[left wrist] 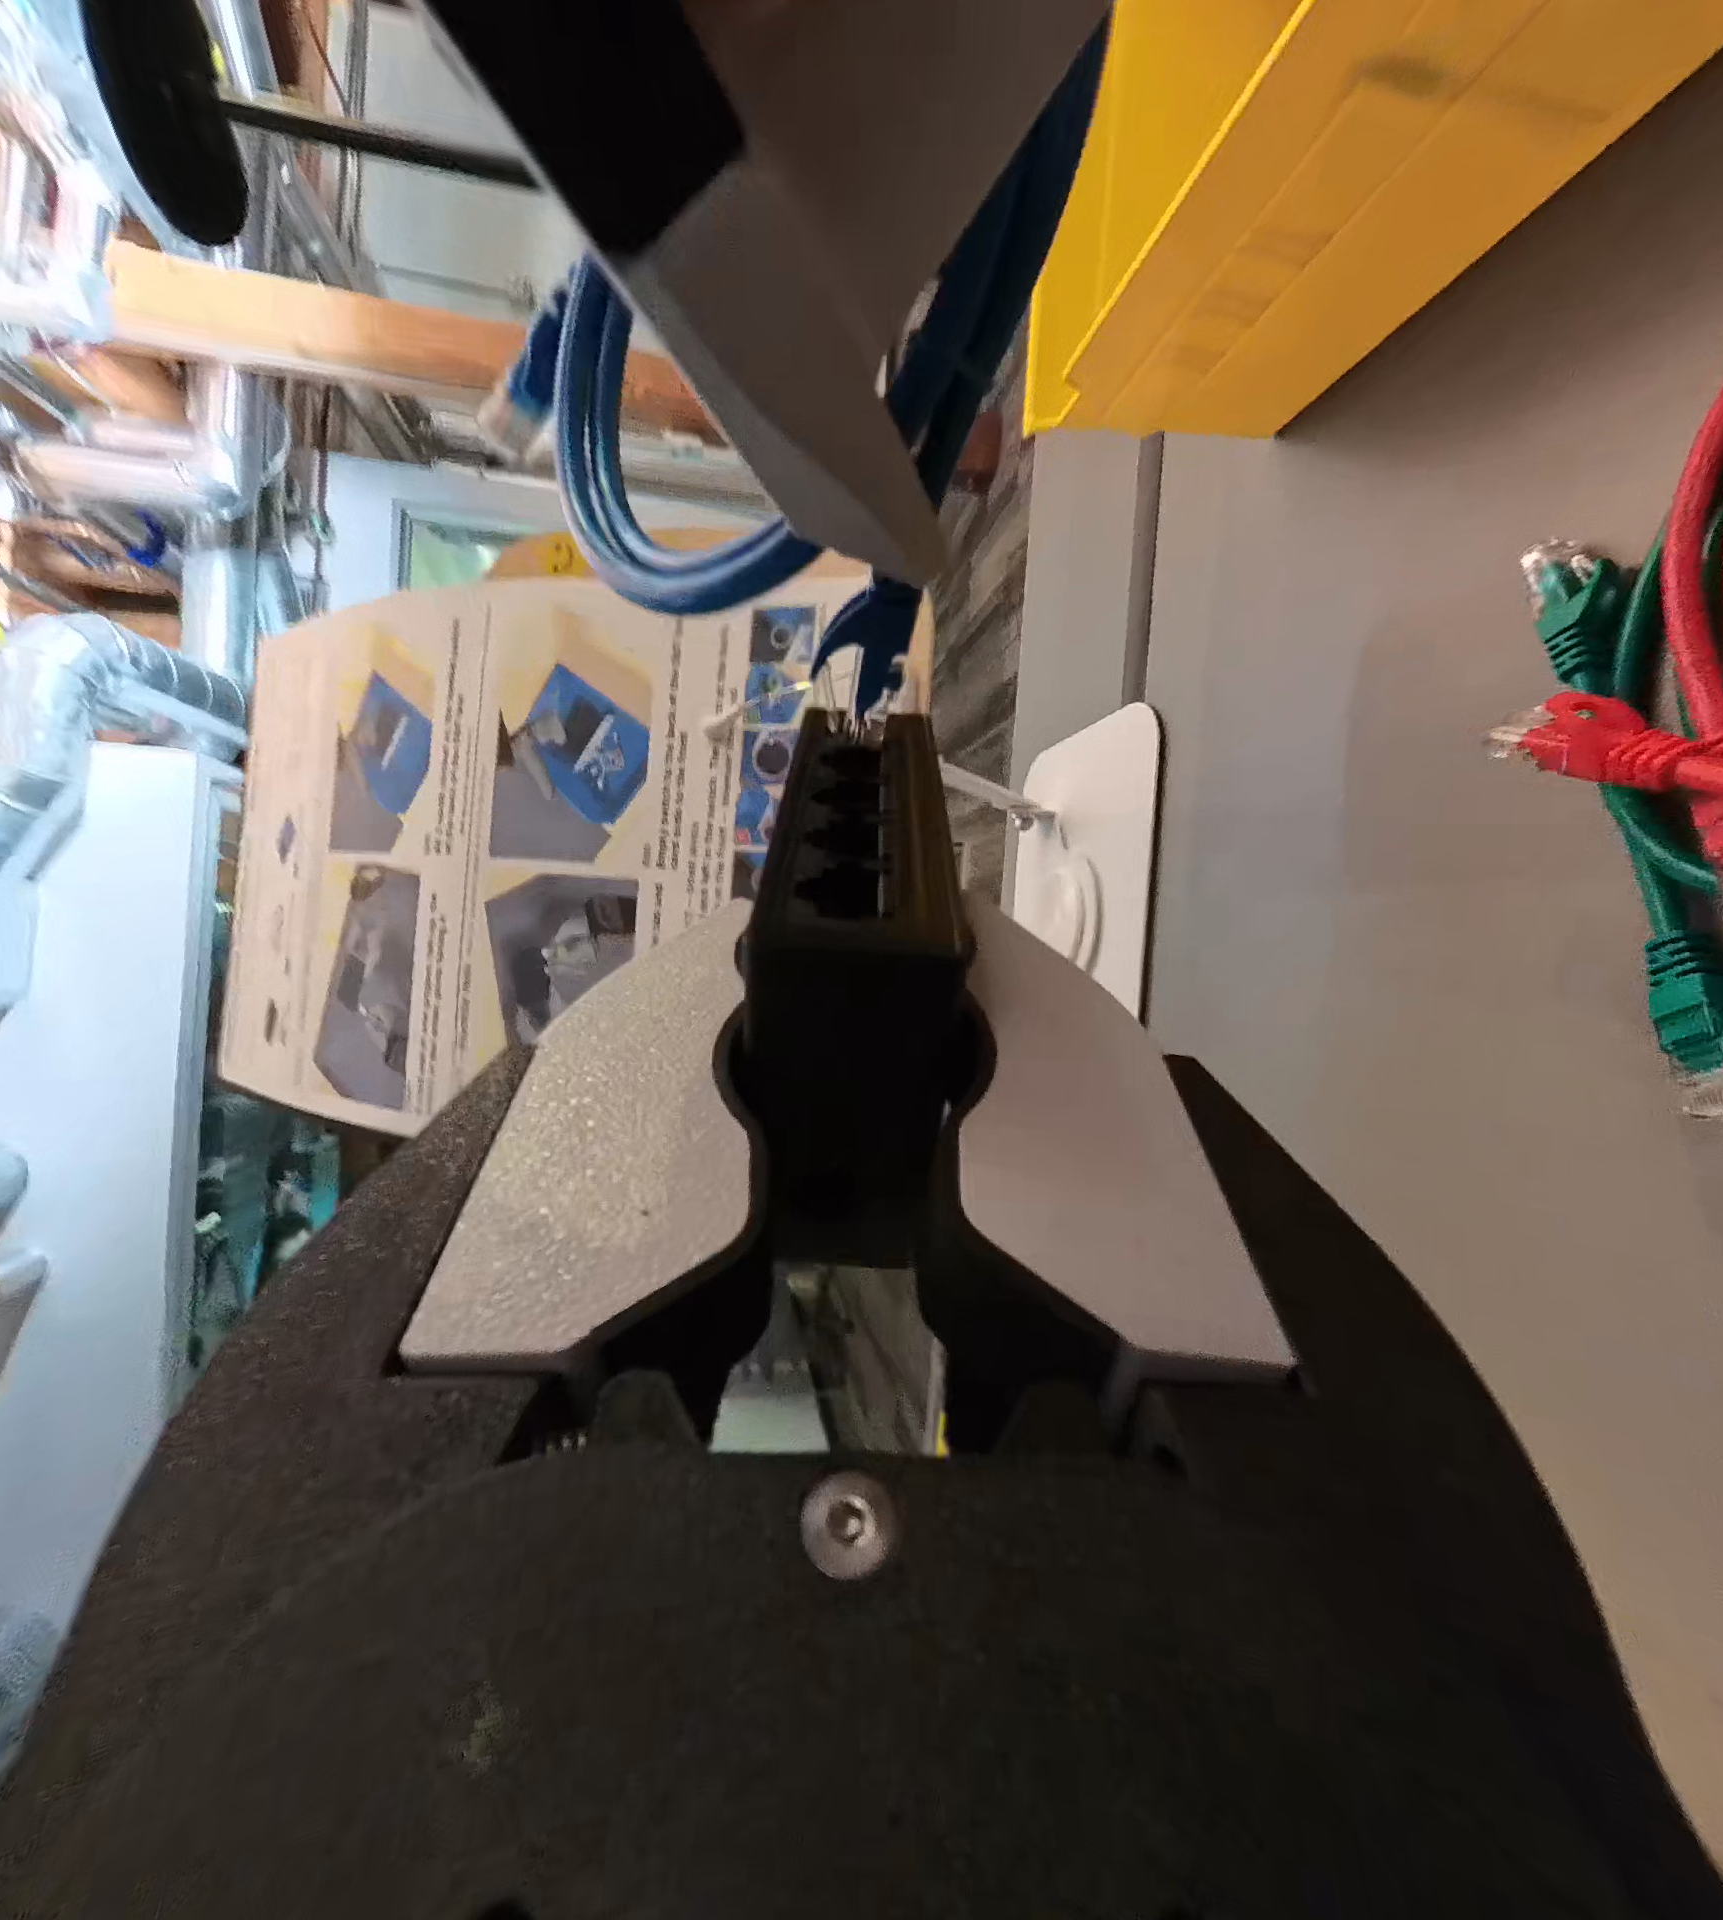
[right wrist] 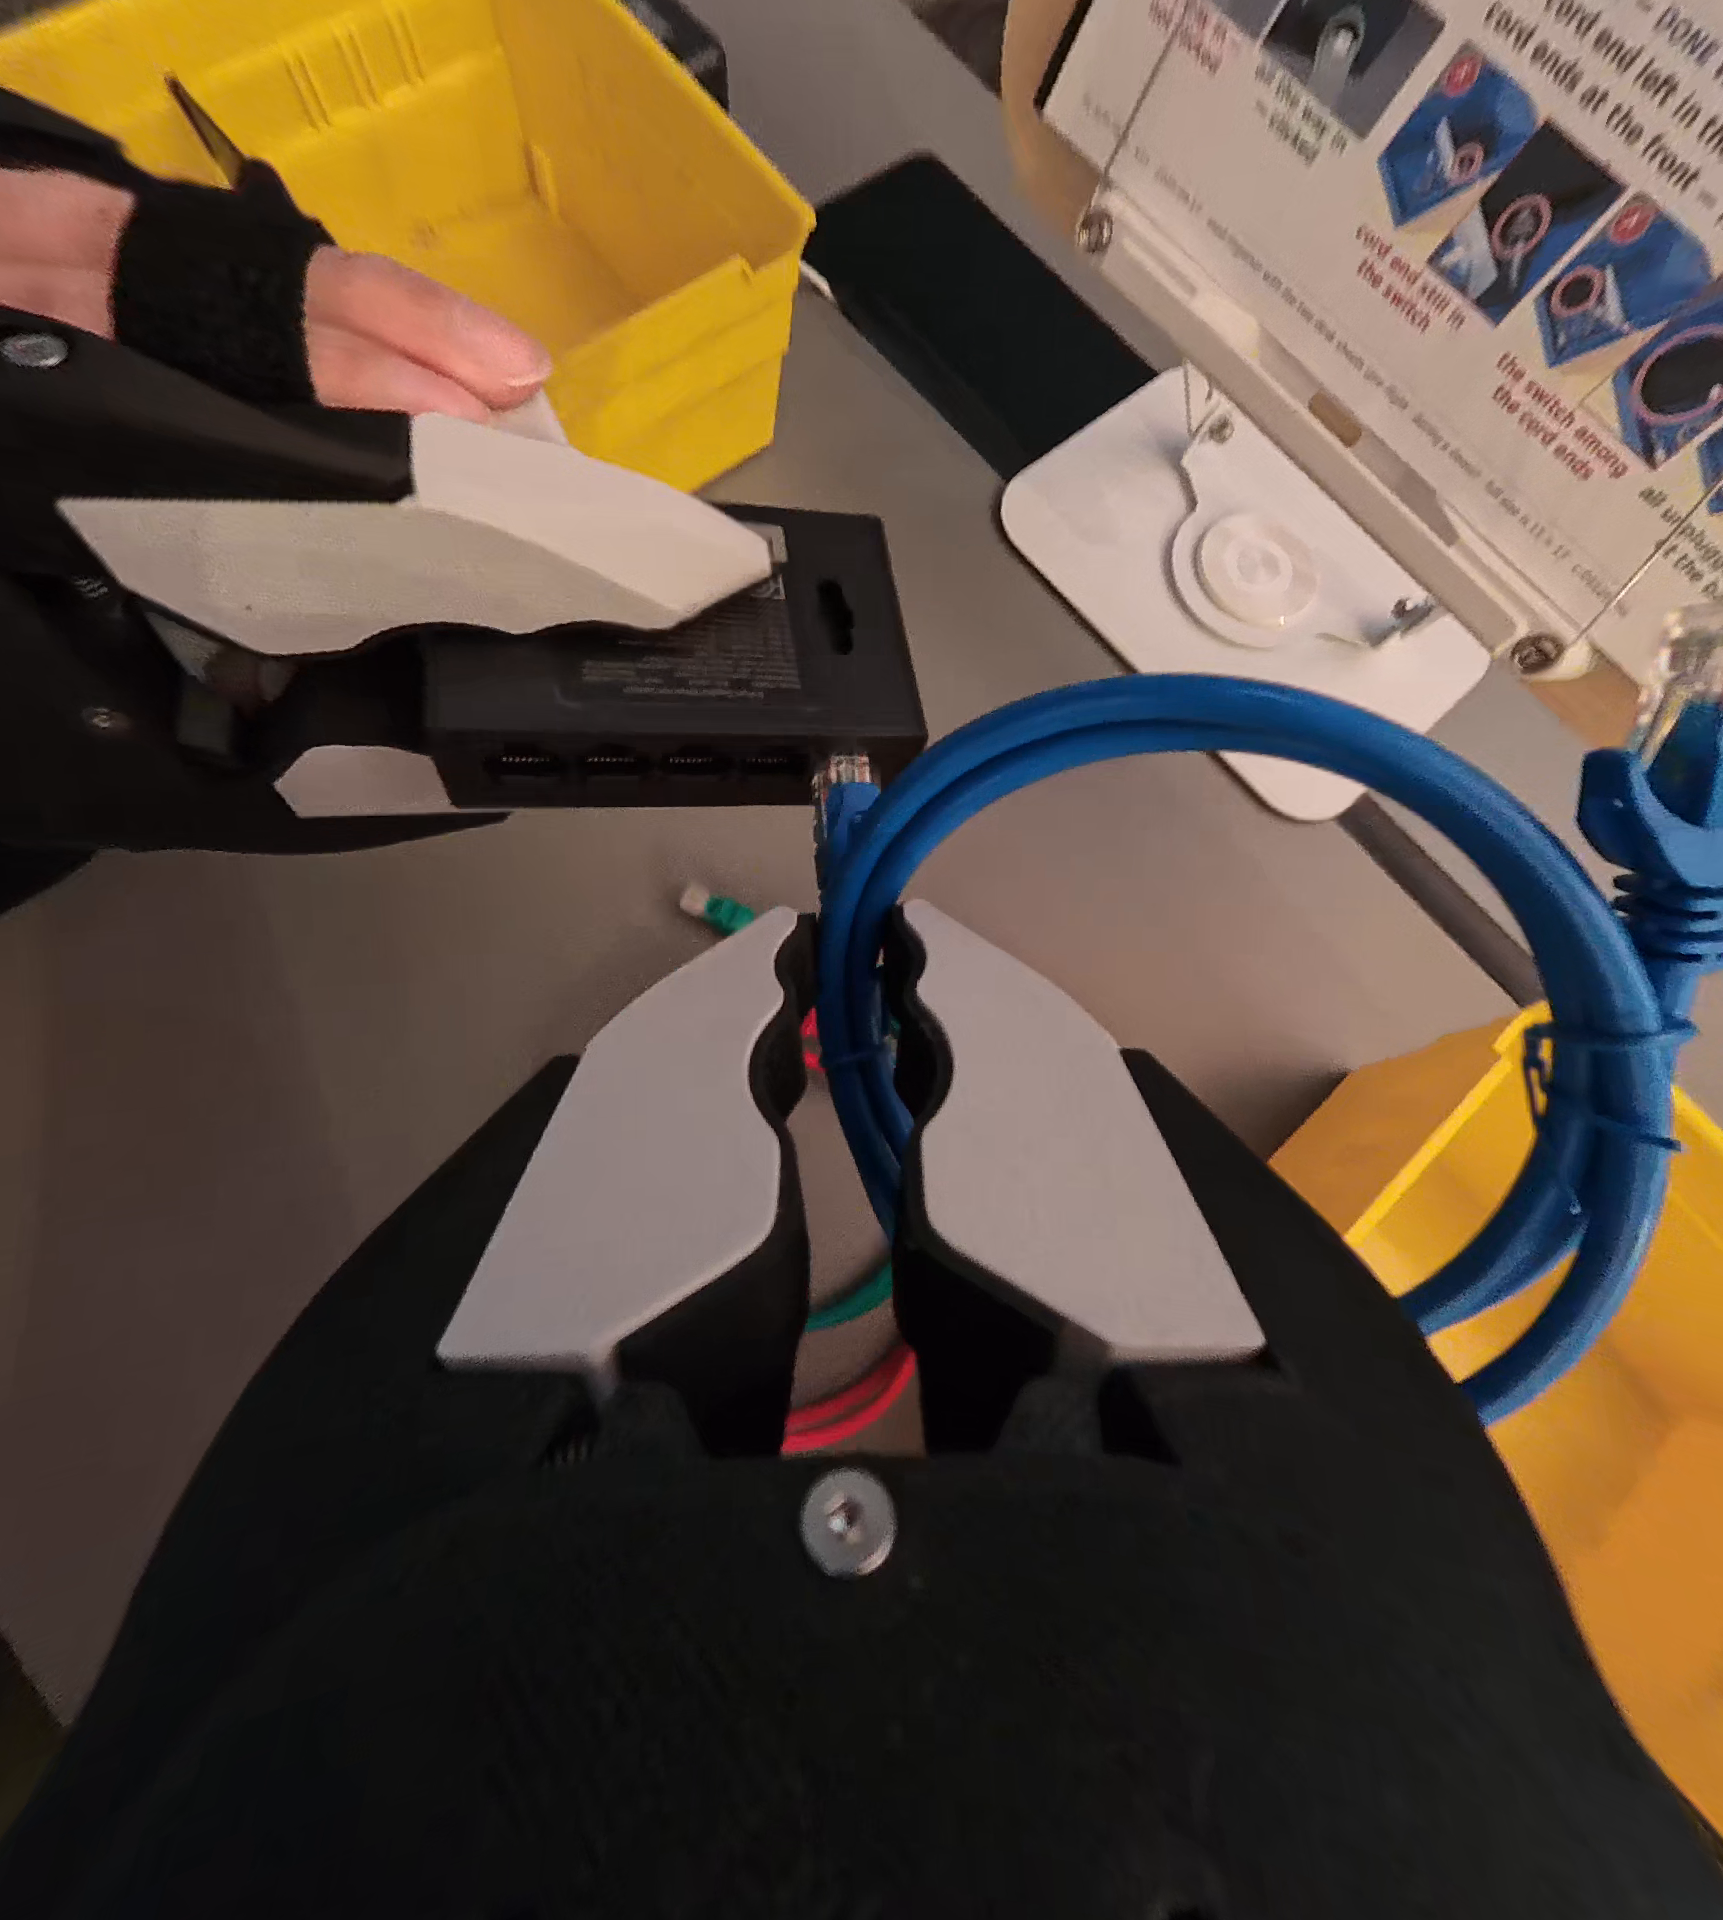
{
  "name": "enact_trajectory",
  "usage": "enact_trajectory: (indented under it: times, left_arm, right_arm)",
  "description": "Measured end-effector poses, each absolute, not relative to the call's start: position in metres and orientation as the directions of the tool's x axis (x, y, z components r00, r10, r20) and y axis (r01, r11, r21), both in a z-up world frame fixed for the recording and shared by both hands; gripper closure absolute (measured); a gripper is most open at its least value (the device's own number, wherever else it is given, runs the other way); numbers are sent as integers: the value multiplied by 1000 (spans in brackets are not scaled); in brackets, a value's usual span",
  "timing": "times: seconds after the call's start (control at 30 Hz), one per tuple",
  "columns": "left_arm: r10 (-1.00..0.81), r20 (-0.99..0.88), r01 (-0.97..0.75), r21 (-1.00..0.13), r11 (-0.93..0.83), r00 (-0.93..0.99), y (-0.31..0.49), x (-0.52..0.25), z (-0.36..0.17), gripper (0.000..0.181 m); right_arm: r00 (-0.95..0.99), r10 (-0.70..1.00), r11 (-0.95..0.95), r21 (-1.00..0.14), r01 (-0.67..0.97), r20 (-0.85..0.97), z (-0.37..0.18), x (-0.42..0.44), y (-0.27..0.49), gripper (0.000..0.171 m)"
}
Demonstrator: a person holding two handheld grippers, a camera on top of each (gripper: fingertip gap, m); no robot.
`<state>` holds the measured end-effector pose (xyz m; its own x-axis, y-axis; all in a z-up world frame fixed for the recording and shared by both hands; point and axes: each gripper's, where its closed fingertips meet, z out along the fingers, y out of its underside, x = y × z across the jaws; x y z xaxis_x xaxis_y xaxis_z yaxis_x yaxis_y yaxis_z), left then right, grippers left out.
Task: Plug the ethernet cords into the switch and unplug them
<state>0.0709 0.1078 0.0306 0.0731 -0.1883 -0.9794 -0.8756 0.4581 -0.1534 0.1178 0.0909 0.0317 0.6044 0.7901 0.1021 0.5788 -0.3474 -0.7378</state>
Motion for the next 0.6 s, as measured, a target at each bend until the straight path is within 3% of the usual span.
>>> enact_trajectory:
  times: [0.1,0.23,0.6]
  left_arm:
    - [-175,-975,-876,-200,440,135,108,67,42,152]
    - [-185,-956,-859,-288,423,229,104,66,57,138]
    - [-161,-861,-737,-498,458,482,85,51,117,74]
  right_arm:
    - [618,774,-303,-778,551,136,44,115,95,158]
    - [623,763,-228,-829,511,174,62,107,92,158]
    - [675,692,3,-937,350,255,118,98,83,158]
